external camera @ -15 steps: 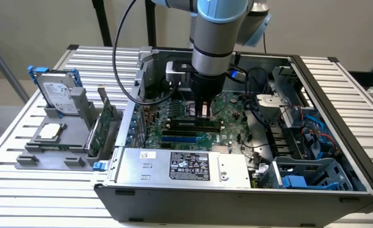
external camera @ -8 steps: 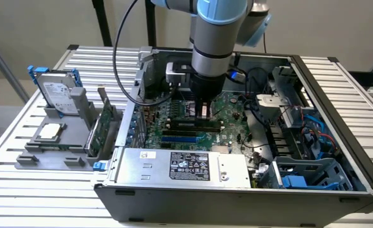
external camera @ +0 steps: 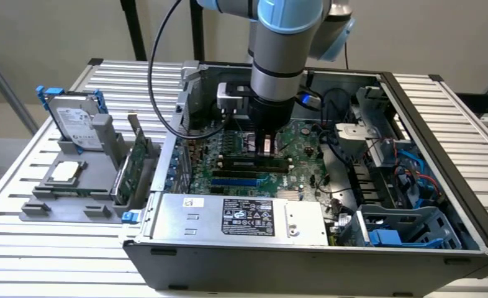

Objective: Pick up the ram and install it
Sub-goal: 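Insert the ram into the slot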

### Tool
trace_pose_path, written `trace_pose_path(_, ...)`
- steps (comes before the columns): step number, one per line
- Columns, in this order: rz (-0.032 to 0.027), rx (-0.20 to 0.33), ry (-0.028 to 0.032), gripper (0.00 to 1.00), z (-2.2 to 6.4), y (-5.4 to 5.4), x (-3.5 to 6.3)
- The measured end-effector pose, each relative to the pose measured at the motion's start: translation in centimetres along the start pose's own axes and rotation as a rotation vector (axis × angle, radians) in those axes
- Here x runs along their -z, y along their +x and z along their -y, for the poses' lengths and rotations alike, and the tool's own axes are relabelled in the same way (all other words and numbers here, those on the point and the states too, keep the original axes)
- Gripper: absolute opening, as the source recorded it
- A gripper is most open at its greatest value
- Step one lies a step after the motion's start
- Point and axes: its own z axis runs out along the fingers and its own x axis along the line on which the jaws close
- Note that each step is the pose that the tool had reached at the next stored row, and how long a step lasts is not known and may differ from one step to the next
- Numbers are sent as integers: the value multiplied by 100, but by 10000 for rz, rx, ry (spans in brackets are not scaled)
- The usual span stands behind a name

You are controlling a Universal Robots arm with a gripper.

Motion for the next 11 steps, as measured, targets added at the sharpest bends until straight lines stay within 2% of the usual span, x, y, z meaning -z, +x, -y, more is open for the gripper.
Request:
trace_pose_path(2,1,-1,0,100,0,0,13)
trace_pose_path(8,0,0,0,100,-16,0,184)
trace_pose_path(11,-2,0,0,100,-21,0,230)
